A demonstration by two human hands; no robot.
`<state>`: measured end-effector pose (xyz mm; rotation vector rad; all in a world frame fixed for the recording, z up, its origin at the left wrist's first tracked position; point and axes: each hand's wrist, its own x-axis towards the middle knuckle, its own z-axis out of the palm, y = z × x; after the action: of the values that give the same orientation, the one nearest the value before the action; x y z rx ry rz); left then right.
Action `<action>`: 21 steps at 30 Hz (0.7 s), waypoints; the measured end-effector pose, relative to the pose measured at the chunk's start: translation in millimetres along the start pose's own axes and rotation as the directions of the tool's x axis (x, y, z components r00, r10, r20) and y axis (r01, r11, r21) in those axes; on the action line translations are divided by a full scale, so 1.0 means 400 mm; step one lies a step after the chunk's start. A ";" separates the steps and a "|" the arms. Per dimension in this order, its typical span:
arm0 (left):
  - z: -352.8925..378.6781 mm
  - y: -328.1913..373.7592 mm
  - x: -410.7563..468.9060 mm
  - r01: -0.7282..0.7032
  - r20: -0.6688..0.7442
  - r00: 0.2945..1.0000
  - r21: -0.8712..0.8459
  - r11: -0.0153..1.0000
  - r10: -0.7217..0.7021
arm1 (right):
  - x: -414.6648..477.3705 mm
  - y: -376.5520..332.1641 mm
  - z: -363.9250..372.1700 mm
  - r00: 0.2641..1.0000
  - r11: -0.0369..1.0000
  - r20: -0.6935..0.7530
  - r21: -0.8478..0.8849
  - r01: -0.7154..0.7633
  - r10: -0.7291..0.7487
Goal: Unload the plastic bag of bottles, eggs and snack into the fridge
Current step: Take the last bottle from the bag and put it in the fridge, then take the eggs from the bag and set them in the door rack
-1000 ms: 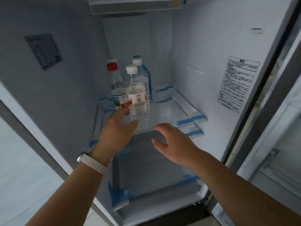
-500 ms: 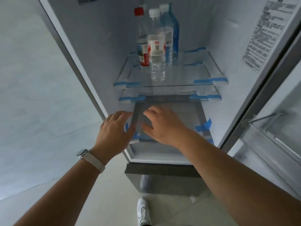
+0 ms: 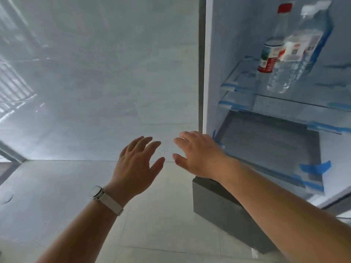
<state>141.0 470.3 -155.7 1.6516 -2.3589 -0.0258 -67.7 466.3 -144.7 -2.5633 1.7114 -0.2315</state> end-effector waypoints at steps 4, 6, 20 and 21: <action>-0.038 -0.120 -0.087 0.068 -0.022 0.997 0.034 0.997 -0.067 | 0.049 -0.136 0.004 0.994 0.995 0.025 -0.011 0.103 -0.103; -0.059 -0.188 -0.135 0.107 -0.016 0.994 0.040 0.993 -0.106 | 0.075 -0.215 0.010 0.987 0.987 0.031 -0.004 0.159 -0.158; -0.196 -0.791 -0.603 0.458 -0.093 0.886 0.031 0.888 -0.454 | 0.295 -0.932 0.148 0.889 0.894 0.097 0.027 0.447 -0.447; -0.206 -0.822 -0.636 0.480 -0.104 0.874 0.027 0.877 -0.475 | 0.307 -0.978 0.156 0.877 0.883 0.106 0.027 0.468 -0.468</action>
<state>543.6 600.8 -181.3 2.1702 -1.8397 0.0210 345.7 501.5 -145.6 -2.8887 1.0271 -0.1019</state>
